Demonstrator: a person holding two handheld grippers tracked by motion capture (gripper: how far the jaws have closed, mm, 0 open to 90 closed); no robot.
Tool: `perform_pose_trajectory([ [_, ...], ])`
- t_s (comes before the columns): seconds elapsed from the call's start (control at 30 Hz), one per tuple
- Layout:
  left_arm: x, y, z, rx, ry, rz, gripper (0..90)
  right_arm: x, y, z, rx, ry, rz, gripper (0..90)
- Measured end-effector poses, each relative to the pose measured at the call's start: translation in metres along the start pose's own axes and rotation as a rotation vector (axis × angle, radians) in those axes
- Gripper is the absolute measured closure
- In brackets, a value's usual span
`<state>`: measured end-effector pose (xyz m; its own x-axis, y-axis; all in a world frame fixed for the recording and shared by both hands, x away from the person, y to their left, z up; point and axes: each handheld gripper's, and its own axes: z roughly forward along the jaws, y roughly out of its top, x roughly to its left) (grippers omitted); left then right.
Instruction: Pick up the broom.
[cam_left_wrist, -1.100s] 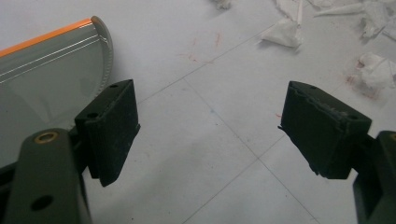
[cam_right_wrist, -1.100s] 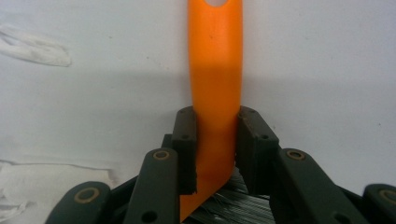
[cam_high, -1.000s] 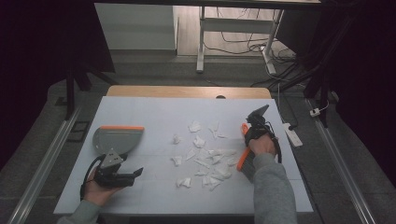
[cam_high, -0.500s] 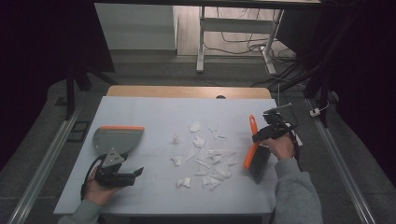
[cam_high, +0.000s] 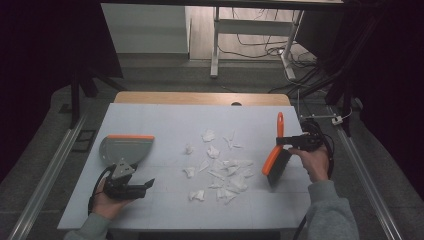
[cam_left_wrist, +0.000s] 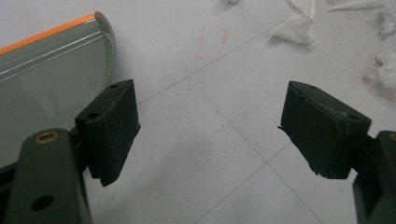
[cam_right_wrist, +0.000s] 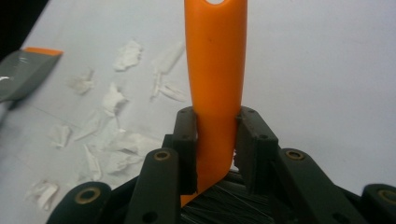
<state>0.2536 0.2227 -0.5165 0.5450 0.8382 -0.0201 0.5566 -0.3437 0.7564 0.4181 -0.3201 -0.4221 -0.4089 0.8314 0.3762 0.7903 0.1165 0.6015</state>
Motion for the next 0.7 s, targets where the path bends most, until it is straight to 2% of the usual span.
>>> perform_pose_trajectory([
  [0.07, 0.000, 0.000, 0.000, 0.000, 0.002, 0.000, 20.3, 0.002, 0.000, -0.001, -0.017, 0.028, -0.006, 71.0],
  [0.1, 0.000, 0.001, 0.001, 0.001, 0.005, -0.001, 20.3, 0.002, 0.000, -0.001, -0.017, 0.028, -0.006, 71.0],
  [0.33, 0.000, 0.002, 0.002, 0.002, 0.013, -0.005, 20.3, 0.013, 0.000, -0.008, -0.117, 0.110, -0.045, 70.9],
  [0.5, -0.002, 0.006, 0.002, -0.006, 0.021, -0.008, 20.3, 0.022, 0.001, -0.009, -0.156, 0.166, -0.068, 70.9],
  [0.57, -0.003, 0.008, 0.003, -0.007, 0.024, -0.004, 20.4, 0.024, 0.001, -0.010, -0.164, 0.172, -0.073, 70.9],
  [0.7, -0.005, 0.011, 0.005, -0.006, 0.024, 0.002, 20.4, 0.038, 0.000, -0.009, -0.200, 0.211, -0.100, 70.9],
])
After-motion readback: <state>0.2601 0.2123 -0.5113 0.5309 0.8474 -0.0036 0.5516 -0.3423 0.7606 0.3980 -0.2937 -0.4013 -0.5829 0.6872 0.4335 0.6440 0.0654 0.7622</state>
